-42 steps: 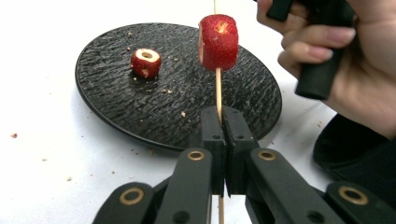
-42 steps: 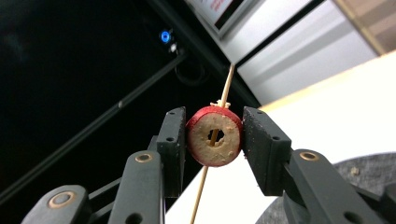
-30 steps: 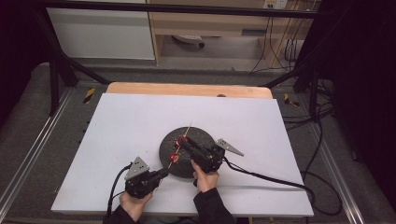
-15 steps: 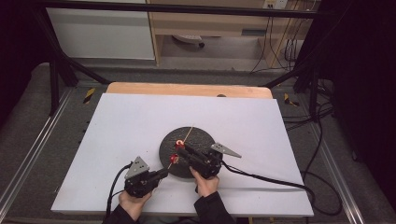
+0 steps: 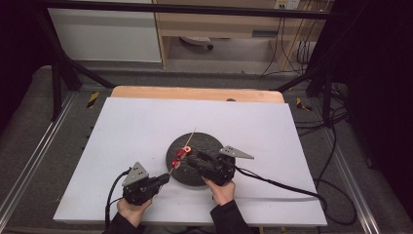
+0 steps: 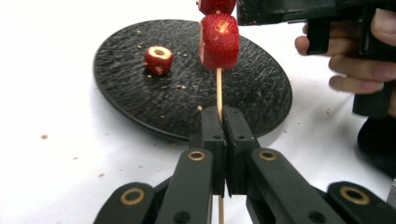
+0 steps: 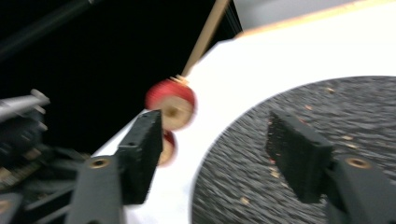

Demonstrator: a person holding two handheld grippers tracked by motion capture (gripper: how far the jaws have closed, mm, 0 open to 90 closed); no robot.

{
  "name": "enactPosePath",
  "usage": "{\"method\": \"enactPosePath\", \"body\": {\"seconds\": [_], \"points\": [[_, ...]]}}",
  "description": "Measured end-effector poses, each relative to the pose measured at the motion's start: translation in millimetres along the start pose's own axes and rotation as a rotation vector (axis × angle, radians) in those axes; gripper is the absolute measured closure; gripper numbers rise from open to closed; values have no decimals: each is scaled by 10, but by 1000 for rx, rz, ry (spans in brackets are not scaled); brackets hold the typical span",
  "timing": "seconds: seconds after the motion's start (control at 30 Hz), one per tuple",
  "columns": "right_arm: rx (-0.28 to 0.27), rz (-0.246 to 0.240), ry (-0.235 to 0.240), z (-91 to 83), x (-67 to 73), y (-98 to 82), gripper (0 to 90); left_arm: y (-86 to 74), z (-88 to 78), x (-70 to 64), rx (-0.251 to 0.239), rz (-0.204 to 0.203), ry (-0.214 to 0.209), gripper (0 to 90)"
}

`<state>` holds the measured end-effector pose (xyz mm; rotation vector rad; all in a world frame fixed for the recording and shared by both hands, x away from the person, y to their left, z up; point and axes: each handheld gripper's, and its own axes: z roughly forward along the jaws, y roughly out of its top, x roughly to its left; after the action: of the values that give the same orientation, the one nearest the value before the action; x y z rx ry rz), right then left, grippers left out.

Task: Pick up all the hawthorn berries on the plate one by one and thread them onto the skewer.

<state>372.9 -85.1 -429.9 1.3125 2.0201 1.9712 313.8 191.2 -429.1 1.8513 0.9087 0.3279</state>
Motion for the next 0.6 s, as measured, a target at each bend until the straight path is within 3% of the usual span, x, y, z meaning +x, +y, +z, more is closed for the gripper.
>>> {"method": "enactPosePath", "body": {"seconds": [0.07, 0.1, 0.13, 0.2, 0.27, 0.33, 0.37, 0.4, 0.43, 0.47, 0.57, 0.6], "points": [[57, -17, -28, -10, -34, 60, 314, 0, -52, 39, 4, 9, 9, 883], [57, -17, -28, -10, -34, 60, 314, 0, -52, 39, 4, 9, 9, 883], [108, -41, -50, -18, -73, 113, 282, -4, -76, 72, 12, 12, 8, 883], [127, -59, -61, -17, -96, 135, 261, -8, -85, 89, 17, 13, 9, 883], [213, -85, -91, 0, -152, 208, 219, -18, -109, 134, 30, 14, 12, 883], [264, -120, -111, 26, -168, 257, 199, -17, -126, 159, 37, 19, 20, 882], [264, -120, -111, 26, -168, 257, 199, -17, -126, 159, 37, 19, 20, 882], [317, -159, -134, 69, -169, 313, 179, -17, -146, 183, 35, 21, 24, 882], [317, -159, -134, 69, -169, 313, 179, -17, -146, 183, 35, 21, 24, 882], [363, -199, -148, 118, -163, 367, 168, -17, -164, 205, 35, 23, 24, 882], [403, -240, -160, 174, -160, 419, 155, -18, -175, 222, 36, 26, 29, 882], [446, -272, -177, 237, -153, 472, 143, -19, -181, 240, 38, 29, 24, 882]]}}
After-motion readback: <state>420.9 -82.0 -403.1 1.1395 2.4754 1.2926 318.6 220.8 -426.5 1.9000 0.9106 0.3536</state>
